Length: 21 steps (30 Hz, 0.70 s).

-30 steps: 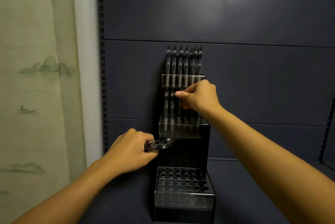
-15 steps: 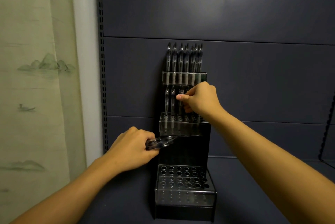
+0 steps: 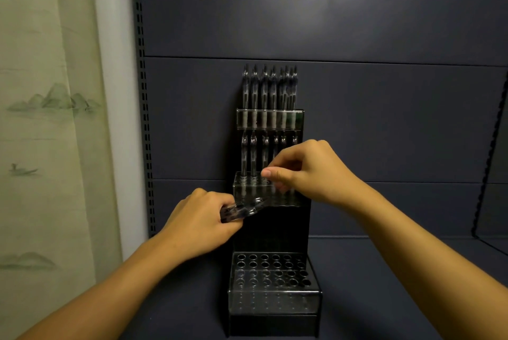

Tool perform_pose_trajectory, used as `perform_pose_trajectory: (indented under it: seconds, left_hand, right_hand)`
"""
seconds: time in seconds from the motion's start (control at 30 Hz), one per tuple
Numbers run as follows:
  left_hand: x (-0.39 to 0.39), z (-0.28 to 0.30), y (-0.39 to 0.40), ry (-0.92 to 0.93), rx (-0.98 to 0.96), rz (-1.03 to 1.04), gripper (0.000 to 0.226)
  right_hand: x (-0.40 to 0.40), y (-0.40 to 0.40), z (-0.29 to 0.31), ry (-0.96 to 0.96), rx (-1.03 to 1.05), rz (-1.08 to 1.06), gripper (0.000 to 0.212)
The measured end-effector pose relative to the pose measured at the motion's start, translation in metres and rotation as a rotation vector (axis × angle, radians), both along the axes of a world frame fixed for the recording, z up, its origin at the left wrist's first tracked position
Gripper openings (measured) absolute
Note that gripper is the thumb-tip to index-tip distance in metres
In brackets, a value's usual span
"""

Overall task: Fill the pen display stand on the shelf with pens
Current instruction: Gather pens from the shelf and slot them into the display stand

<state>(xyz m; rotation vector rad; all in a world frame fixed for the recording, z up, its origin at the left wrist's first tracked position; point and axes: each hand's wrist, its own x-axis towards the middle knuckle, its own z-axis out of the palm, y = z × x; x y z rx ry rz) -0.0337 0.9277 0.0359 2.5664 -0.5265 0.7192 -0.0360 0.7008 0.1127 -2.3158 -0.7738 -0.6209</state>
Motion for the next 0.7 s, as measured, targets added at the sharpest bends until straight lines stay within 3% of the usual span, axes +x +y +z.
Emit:
perform_pose_trajectory:
  seconds: [0.13,0.33,0.7]
  left_hand:
    - [-0.002,0.005,-0.008,-0.019,0.013,0.013,0.026]
    - [-0.006,0.008,-0.013,-0.072,0.060,0.035,0.026]
    - [-0.006,0.008,-0.016,-0.082,0.053,-0.005,0.031]
  right_hand:
    - [-0.011,0.010,-0.006,0.098,-0.015,-0.005,0.030]
    - [-0.012,0.012,-0.012,0.529,0.078,0.033,0.035]
    - [-0.013,0.008,-0.007,0.655,0.203,0.081,0.024]
